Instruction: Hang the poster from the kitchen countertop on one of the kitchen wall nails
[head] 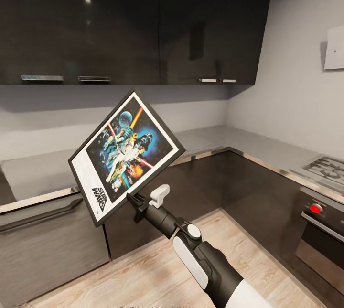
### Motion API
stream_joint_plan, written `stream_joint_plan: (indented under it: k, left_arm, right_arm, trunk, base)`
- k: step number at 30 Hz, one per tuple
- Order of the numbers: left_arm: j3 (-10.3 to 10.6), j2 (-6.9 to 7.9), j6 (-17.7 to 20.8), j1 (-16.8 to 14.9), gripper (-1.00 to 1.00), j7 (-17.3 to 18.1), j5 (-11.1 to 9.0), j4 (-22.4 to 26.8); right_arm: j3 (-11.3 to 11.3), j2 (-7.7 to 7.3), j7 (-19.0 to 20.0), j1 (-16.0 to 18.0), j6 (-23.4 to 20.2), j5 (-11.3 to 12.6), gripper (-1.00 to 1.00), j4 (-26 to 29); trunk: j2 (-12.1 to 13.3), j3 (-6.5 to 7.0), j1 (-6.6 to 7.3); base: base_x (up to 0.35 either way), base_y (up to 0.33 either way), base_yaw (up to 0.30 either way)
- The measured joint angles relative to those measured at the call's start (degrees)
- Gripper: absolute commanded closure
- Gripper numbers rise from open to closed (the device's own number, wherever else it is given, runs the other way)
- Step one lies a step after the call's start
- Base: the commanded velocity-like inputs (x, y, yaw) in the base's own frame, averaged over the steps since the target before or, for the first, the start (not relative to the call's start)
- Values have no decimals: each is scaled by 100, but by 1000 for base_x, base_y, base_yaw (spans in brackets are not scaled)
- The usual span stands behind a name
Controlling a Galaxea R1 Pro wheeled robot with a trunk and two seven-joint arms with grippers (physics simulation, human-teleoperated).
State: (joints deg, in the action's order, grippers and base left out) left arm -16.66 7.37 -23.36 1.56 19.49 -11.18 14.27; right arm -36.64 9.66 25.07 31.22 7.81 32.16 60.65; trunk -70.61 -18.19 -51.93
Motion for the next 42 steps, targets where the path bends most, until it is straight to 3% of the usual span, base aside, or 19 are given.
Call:
stream_joint_plan:
  k: [17, 42]
  left_arm:
    - [1, 1, -8, 0, -100, 0, 0, -9]
    - [-2, 55, 0, 0, -100, 0, -6, -8]
  right_arm:
    - [0, 0, 0, 0, -1, 0, 100, 0]
    - [0, -1, -5, -1, 0, 0, 100, 0]
  trunk:
    - [0, 0, 1]
    - [1, 0, -1]
  base:
    - [-245, 94, 119]
    - [-211, 169, 279]
